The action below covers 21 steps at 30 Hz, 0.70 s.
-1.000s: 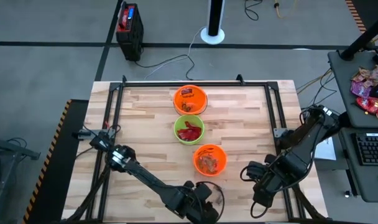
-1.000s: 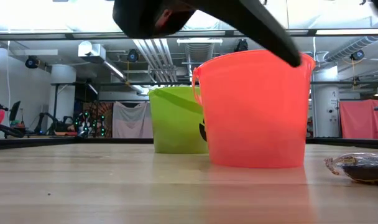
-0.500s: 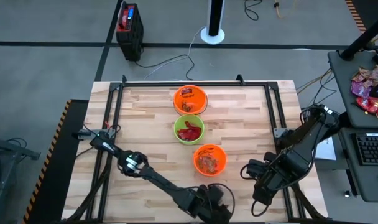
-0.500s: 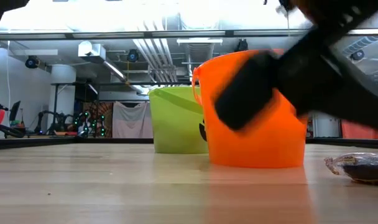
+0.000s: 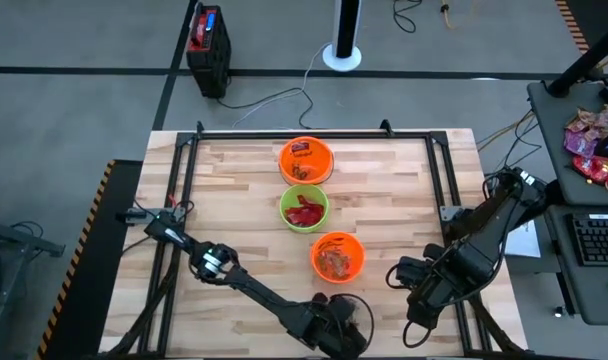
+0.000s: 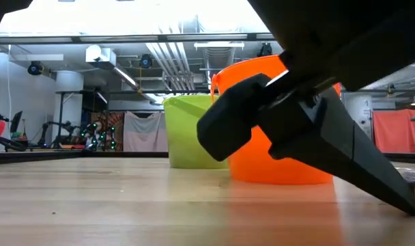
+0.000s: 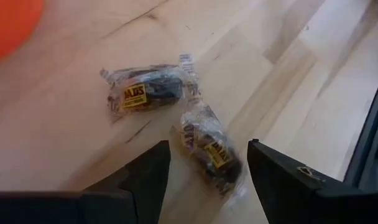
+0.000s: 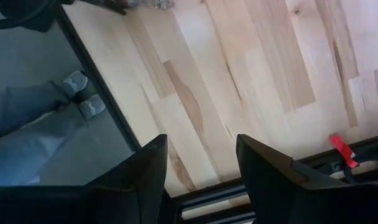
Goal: Sort candy by brand, put in halloween buckets
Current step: Put the black gummy into the top orange bucket
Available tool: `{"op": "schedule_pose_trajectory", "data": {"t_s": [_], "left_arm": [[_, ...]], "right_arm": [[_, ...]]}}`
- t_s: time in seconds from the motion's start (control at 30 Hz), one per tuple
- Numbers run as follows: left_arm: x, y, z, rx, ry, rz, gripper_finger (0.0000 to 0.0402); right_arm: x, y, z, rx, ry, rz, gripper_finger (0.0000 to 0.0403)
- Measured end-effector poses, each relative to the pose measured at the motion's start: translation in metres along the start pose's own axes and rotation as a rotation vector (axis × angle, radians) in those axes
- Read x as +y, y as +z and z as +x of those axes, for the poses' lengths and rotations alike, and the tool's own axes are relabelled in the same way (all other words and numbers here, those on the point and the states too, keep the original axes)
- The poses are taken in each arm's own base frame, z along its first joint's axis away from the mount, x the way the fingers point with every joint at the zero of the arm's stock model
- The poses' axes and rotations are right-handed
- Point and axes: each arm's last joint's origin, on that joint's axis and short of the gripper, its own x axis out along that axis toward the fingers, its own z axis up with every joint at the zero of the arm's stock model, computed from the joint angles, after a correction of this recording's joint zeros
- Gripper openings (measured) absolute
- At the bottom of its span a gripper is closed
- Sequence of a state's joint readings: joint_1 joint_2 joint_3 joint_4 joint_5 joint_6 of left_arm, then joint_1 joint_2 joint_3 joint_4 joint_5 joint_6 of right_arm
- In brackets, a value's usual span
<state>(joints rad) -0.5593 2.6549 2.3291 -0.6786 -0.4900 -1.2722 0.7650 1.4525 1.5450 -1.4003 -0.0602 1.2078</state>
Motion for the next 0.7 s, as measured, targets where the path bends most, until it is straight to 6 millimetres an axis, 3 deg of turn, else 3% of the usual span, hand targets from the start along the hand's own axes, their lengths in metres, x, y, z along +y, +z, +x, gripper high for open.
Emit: {"op": "schedule_pose_trajectory", "data": {"t_s": [0.33, 0.53, 0.7], "left_arm": [[0.002, -0.004, 0.003, 0.001, 0.013, 0.094, 0.0182], [0.005, -0.007, 0.008, -0.002, 0.037, 0.108, 0.0131], [0.006, -0.011, 0.007, 0.003, 0.047, 0.121, 0.0058]], "right_arm": [[-0.001, 0.000, 0.003, 0.004, -0.012, -0.022, 0.0185], [-0.001, 0.000, 0.003, -0.002, -0.014, -0.030, 0.0185], [-0.001, 0.000, 0.003, -0.006, -0.015, -0.041, 0.0185]]}}
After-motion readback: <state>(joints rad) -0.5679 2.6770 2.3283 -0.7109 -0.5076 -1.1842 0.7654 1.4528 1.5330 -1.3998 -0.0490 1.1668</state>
